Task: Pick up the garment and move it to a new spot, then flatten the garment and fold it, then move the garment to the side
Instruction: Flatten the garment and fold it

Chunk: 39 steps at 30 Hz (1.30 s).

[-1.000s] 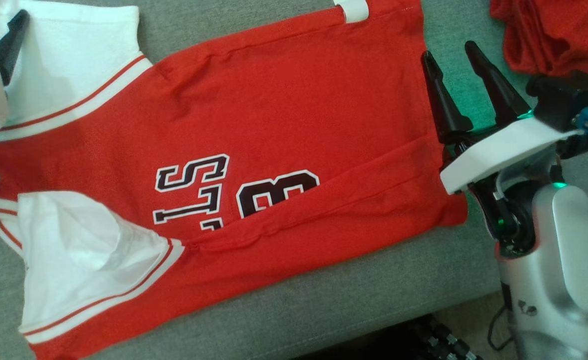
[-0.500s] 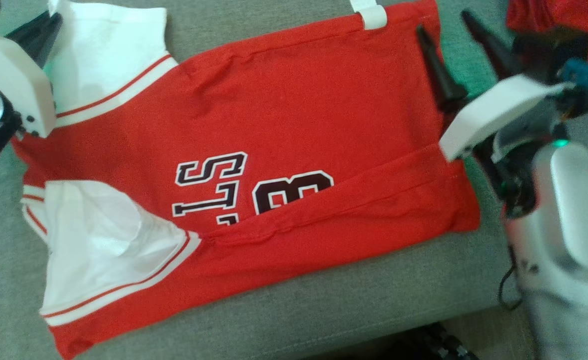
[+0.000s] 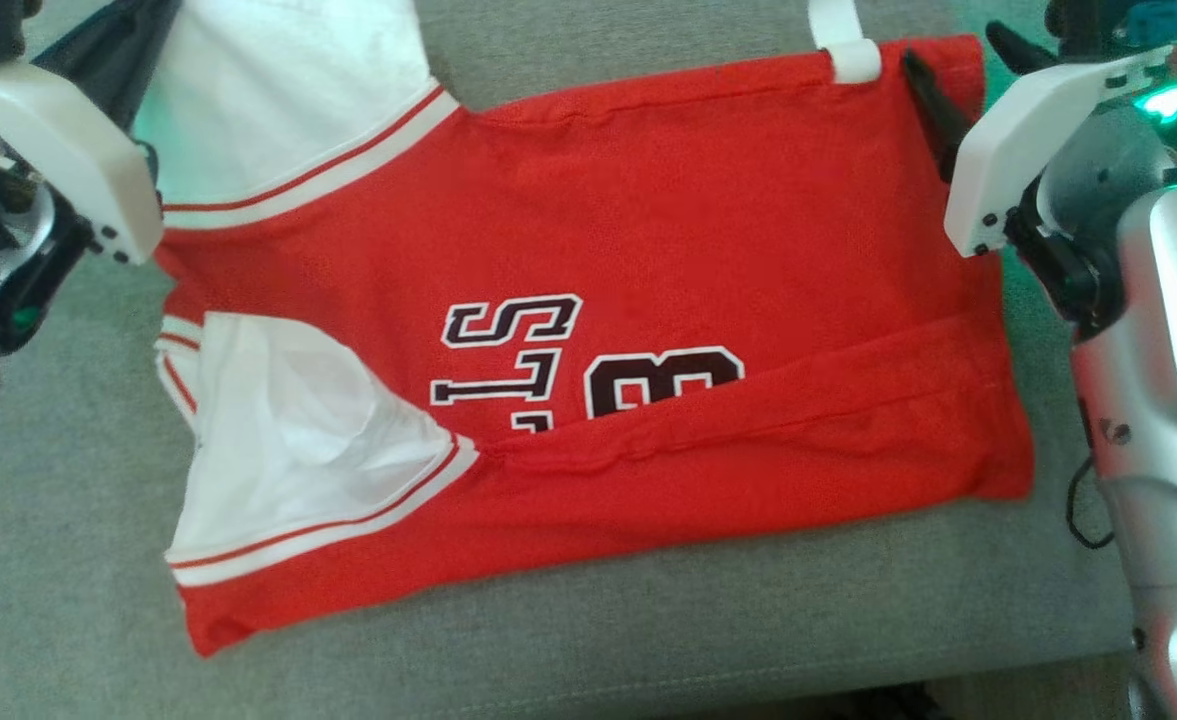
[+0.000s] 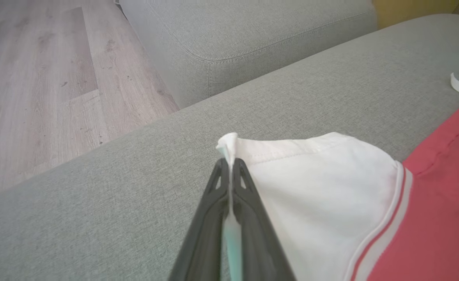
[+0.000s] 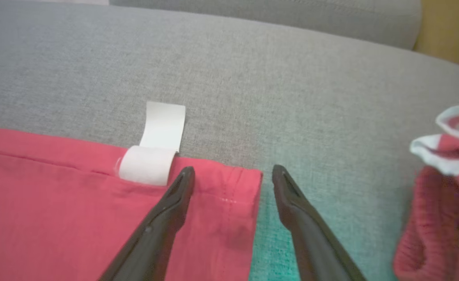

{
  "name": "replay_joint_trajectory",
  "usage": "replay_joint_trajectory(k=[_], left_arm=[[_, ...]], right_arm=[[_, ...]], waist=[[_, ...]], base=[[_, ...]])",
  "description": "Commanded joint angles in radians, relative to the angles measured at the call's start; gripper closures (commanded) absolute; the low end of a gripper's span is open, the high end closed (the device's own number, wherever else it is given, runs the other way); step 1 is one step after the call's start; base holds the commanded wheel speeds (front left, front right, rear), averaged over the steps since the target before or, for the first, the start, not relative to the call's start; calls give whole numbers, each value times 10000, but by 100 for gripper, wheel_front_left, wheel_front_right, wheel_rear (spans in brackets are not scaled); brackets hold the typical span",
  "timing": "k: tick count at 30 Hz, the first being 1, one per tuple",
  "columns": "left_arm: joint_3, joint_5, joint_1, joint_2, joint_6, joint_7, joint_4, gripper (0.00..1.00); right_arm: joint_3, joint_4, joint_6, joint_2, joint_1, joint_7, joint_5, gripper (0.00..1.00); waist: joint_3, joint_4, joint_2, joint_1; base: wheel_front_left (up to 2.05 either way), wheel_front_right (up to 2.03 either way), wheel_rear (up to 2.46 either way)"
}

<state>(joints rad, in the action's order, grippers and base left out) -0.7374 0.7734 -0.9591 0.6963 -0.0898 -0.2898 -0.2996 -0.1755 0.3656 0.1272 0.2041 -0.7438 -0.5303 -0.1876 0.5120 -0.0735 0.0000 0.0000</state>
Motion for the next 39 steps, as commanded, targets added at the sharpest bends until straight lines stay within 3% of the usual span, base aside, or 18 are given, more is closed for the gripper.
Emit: replay_joint_trajectory(k=[1, 3, 5, 8, 11, 13, 23, 29, 34, 39], left_arm=[[487, -69, -293, 355, -25, 103, 307, 100], [465, -62, -266, 298, -14, 158, 380, 100], [439, -63, -255, 246, -11, 203, 449, 100], [401, -73, -250, 188, -7, 252, 513, 100], [378, -70, -242, 156, -7, 301, 526, 100], [384, -55, -217, 154, -3, 356, 515, 100], [464, 113, 303, 277, 35, 844, 782, 100], [476, 352, 1552, 615, 309, 1314, 1708, 100], [471, 611, 3343, 954, 984, 1952, 2753, 100], [275, 672, 4888, 929, 1574, 2667, 3418, 100]], right_arm=[[-21, -165, 35, 73, -230, -160, -75, 0], [62, 128, 35, 119, -325, -331, -105, 0], [149, 367, 35, 138, -424, -412, -136, 13], [225, 622, 35, 141, -545, -438, -162, 51], [212, 791, 35, 112, -613, -402, -214, 76], [150, 849, 35, 100, -644, -275, -264, 100], [-208, 899, 35, 271, -549, 997, -415, 100], [-330, 748, 35, 526, 469, 1538, -883, 100], [-6, 679, 35, 633, 1730, 1928, -1208, 100], [211, 444, 35, 526, 2755, 2214, -1354, 100]], waist=[[-1, 113, 0, 0], [21, 197, 0, 0], [46, 261, 0, 0], [73, 328, 0, 0], [63, 357, 0, 0], [23, 362, 0, 0], [-695, 450, 0, 0], [-1648, 632, 0, 0], [-2570, 834, 0, 0], [-3261, 1002, 0, 0]], base=[[0, 0, 0], [0, 0, 0], [0, 0, 0], [0, 0, 0], [0, 0, 0], [0, 0, 0], [0, 0, 0], [0, 0, 0], [0, 0, 0], [0, 0, 0]])
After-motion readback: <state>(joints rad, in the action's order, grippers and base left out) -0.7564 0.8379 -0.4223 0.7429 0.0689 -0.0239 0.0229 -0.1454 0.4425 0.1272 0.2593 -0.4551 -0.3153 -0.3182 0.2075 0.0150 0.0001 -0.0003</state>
